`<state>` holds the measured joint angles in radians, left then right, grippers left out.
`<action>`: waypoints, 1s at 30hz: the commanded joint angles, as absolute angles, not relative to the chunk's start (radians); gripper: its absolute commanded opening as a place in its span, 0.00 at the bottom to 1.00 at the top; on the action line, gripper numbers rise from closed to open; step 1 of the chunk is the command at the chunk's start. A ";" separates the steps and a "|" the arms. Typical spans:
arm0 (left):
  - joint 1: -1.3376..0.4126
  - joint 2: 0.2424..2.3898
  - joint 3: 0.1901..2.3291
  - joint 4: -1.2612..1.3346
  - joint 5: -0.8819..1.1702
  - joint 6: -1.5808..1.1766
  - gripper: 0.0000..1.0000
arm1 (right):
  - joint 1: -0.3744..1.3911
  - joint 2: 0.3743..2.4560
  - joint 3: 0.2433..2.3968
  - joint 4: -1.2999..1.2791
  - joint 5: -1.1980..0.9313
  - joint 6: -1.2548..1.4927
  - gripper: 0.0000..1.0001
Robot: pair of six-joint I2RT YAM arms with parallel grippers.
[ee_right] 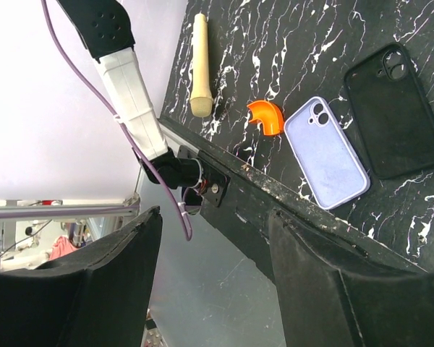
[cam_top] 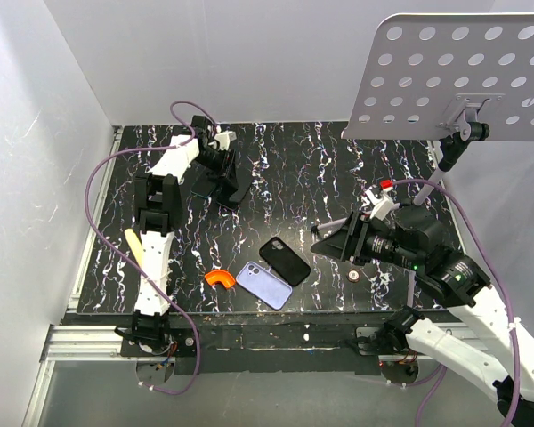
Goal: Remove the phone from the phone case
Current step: Place the phone at the center of the board, then reset both arms
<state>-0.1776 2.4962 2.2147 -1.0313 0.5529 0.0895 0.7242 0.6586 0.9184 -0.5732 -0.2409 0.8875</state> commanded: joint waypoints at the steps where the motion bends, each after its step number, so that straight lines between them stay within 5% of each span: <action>1: -0.170 2.456 2.223 -0.991 0.512 0.083 0.48 | 0.729 0.649 0.911 -0.520 -0.239 0.893 0.66; 14: -0.192 2.127 2.172 -0.977 0.298 0.008 0.73 | 0.729 0.683 0.923 -0.574 -0.201 0.855 0.67; 21: -0.316 1.581 1.618 -0.614 0.242 -0.176 0.86 | 0.727 0.664 0.940 -0.693 -0.022 0.782 0.75; 30: -0.607 0.994 1.174 -0.204 -0.036 -0.351 0.98 | 0.729 0.470 0.983 -0.824 0.236 0.720 0.86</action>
<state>-0.5655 1.1488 1.2930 -0.4271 0.1478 -0.2413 0.7242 0.5617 0.9073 -0.7670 0.0666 0.7727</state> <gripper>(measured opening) 0.962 0.851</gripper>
